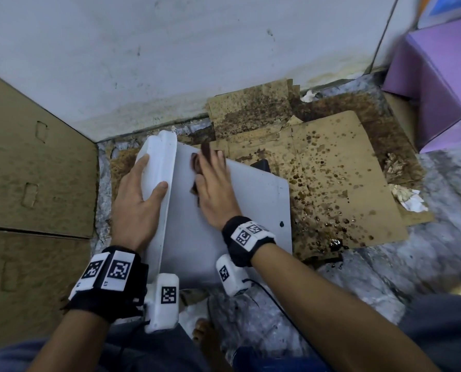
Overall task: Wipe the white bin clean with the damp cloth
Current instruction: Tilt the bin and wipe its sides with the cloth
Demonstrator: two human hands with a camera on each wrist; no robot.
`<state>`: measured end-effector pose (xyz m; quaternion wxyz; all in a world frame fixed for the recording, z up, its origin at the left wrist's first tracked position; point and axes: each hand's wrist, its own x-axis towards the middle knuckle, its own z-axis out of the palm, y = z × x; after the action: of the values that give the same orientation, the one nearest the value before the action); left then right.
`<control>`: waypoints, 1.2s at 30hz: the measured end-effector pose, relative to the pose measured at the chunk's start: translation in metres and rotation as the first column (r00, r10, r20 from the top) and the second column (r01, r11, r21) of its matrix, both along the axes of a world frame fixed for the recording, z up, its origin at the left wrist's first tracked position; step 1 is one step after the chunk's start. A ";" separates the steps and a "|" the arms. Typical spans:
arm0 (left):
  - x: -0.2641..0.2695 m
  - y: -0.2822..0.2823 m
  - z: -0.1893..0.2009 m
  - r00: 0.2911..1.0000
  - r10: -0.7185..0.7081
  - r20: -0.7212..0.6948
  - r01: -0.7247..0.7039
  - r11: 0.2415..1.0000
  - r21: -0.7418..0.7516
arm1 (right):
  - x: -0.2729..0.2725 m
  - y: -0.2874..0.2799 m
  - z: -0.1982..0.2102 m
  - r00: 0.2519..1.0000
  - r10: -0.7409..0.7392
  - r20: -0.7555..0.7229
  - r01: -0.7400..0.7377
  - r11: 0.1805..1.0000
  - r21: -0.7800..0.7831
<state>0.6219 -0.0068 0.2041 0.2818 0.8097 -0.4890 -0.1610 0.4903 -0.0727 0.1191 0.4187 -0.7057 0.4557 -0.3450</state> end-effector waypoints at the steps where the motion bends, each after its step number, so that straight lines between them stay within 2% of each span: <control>1: -0.001 0.001 0.001 1.000 0.004 -0.005 -0.004 1.000 0.001 | 0.002 0.001 0.002 1.000 0.025 -0.005 -0.026 1.000 -0.013; 5: -0.005 0.001 0.003 0.999 0.016 -0.040 -0.016 1.000 -0.011 | -0.016 -0.002 -0.015 0.993 0.111 -0.050 -0.116 0.987 -0.110; 7: -0.005 0.002 0.003 0.999 0.020 -0.045 -0.021 1.000 -0.004 | -0.029 -0.003 -0.028 0.991 0.106 -0.085 -0.115 0.987 -0.110; 12: 0.002 0.000 0.000 0.998 0.035 -0.054 -0.034 0.999 0.008 | -0.064 -0.011 -0.069 0.981 -0.029 -0.190 0.033 0.999 0.020; 16: 0.006 -0.001 -0.001 0.995 0.041 -0.085 -0.042 0.999 -0.008 | -0.095 -0.018 -0.099 0.957 -0.155 -0.245 0.200 0.964 0.173; 18: 0.004 -0.002 -0.001 0.995 0.042 -0.085 -0.043 0.999 -0.011 | -0.103 -0.020 -0.104 0.942 -0.201 -0.270 0.269 0.932 0.244; 21: 0.005 -0.002 0.000 0.995 0.062 -0.083 -0.062 0.998 0.003 | -0.097 -0.023 -0.096 0.943 -0.220 -0.251 0.291 0.909 0.297; 25: 0.006 -0.002 0.001 0.989 0.092 -0.114 -0.091 0.996 0.015 | -0.072 -0.015 -0.066 0.979 -0.140 -0.149 0.172 0.957 0.233; 29: 0.000 -0.002 0.004 0.988 0.083 -0.127 -0.083 0.997 0.008 | -0.033 0.002 -0.030 0.999 -0.016 -0.036 0.018 0.998 0.063; 32: 0.000 0.000 0.004 0.989 0.075 -0.130 -0.076 0.997 0.002 | -0.021 0.008 -0.028 0.998 0.026 -0.050 -0.027 0.999 -0.036; 36: 0.004 -0.002 0.001 0.987 0.072 -0.141 -0.075 0.997 -0.016 | -0.036 0.002 -0.046 0.991 0.014 -0.135 -0.023 0.998 -0.066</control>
<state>0.6262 -0.0087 0.2055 0.3299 0.8107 -0.4396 -0.2017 0.4538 -0.0703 0.0730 0.3662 -0.7453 0.4644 -0.3078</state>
